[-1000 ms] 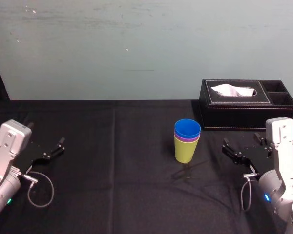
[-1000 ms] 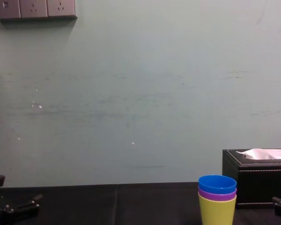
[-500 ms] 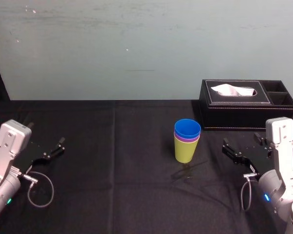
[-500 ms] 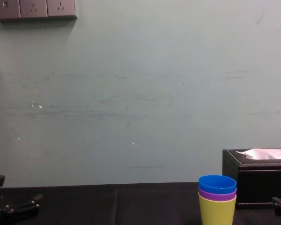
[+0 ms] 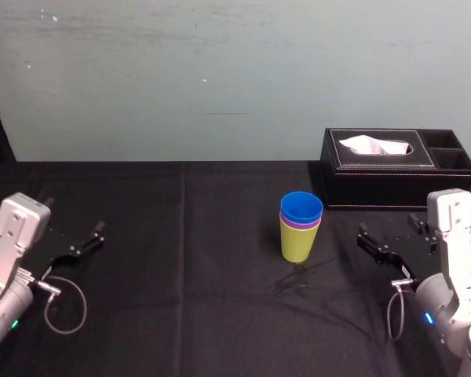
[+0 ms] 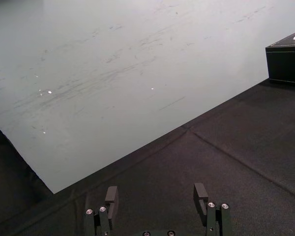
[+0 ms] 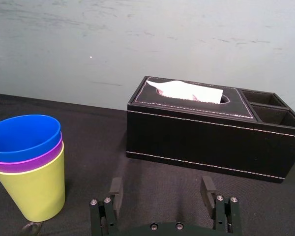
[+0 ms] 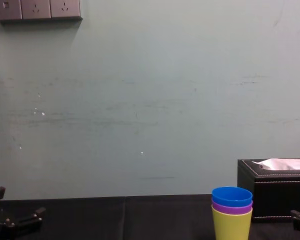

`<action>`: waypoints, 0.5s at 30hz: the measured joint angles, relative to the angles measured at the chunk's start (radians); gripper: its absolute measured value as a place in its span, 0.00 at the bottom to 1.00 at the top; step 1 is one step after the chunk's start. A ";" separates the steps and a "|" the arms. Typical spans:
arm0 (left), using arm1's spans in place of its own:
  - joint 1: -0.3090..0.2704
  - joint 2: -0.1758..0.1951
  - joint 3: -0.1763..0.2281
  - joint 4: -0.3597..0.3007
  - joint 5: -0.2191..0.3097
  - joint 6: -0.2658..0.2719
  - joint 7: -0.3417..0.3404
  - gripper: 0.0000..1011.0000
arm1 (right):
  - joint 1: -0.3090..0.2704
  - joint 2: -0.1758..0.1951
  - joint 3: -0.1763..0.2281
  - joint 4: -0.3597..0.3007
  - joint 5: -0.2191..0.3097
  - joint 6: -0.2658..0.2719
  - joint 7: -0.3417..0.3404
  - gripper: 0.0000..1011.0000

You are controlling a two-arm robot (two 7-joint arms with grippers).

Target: Stack the three plastic cups sequentially using one hand.

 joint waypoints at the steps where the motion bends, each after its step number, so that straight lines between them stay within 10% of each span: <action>1: 0.000 0.000 0.000 0.000 0.000 0.000 0.000 0.99 | 0.000 0.000 0.000 0.000 0.000 0.000 0.000 0.99; 15: 0.000 0.000 0.000 0.000 0.000 0.000 0.000 0.99 | 0.000 0.000 0.000 0.000 0.000 0.000 0.000 0.99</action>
